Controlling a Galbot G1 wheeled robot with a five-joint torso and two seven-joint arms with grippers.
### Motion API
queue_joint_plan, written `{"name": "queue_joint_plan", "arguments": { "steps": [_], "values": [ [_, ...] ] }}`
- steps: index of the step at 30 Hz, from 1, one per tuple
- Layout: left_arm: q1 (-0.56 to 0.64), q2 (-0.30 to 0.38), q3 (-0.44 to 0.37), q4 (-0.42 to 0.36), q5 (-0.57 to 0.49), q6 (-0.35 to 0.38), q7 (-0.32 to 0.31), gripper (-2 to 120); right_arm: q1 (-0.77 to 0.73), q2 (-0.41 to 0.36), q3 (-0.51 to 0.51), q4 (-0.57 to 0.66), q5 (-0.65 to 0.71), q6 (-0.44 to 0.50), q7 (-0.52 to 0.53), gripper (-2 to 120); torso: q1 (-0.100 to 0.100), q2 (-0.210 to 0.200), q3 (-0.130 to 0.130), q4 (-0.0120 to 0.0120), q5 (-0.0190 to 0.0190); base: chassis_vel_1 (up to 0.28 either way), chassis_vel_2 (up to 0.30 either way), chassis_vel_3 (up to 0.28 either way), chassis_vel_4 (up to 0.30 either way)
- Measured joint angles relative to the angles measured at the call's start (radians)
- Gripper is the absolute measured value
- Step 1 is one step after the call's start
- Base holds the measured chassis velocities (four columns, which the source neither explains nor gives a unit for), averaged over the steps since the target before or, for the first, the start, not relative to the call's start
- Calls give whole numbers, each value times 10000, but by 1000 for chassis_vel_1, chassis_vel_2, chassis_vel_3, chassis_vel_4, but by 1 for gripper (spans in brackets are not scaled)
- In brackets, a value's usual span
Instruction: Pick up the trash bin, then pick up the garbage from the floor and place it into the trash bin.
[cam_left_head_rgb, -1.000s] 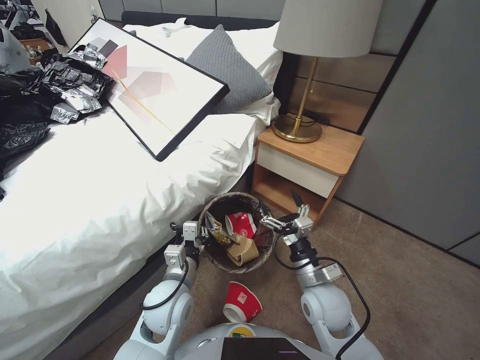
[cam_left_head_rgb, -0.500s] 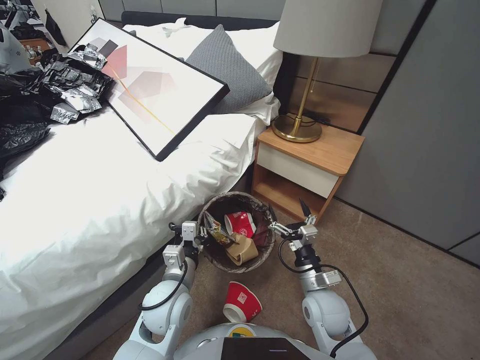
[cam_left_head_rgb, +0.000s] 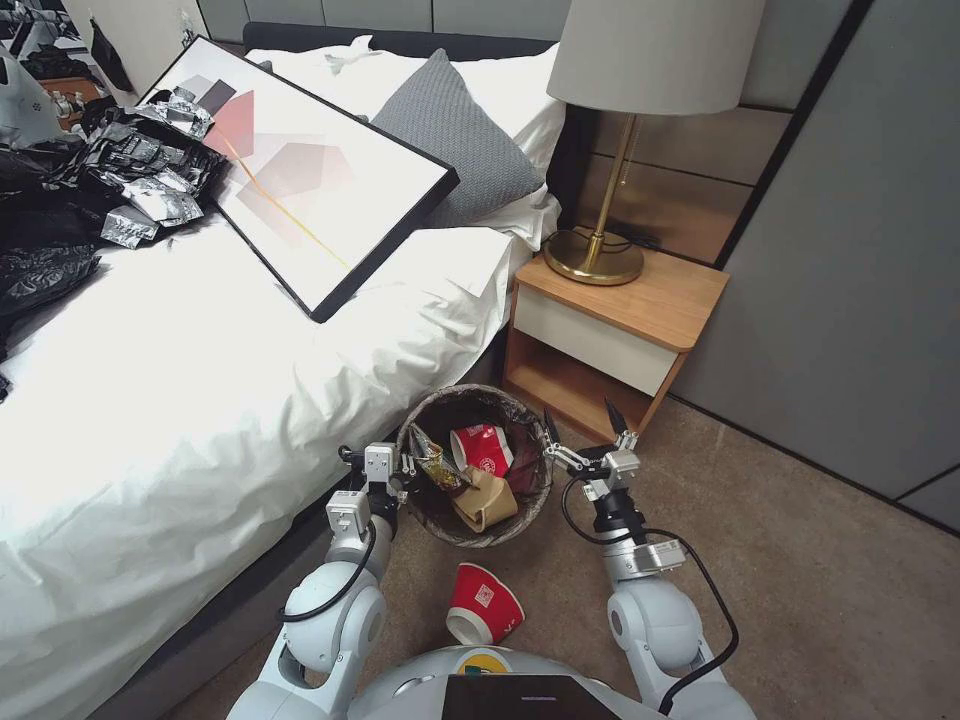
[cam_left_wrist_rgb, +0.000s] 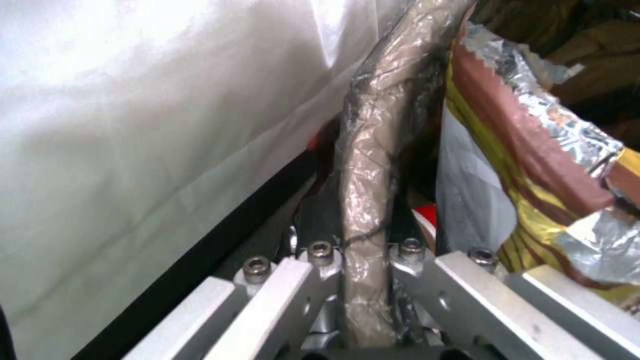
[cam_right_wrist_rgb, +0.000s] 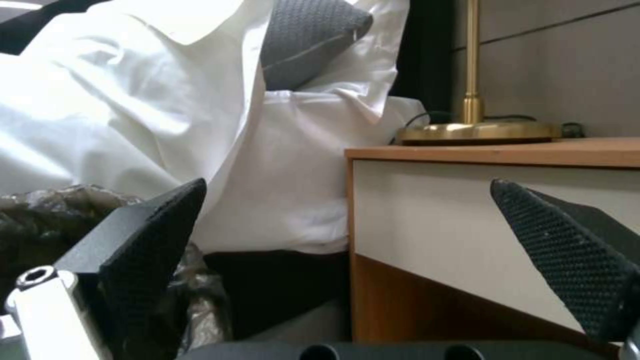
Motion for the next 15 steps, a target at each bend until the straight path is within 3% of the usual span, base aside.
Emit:
{"name": "queue_joint_plan", "arguments": {
  "steps": [11,15],
  "values": [
    [5,12,6,-36,4,0,-3,0,26,-3,65,-1,41,-32,3,100,1,0,1,0,0,0,0,0,0],
    [-2,5,2,-36,8,0,-9,0,79,21,117,10,101,-32,-15,100,0,0,1,0,1,88,-96,-107,102]
  ]
}}
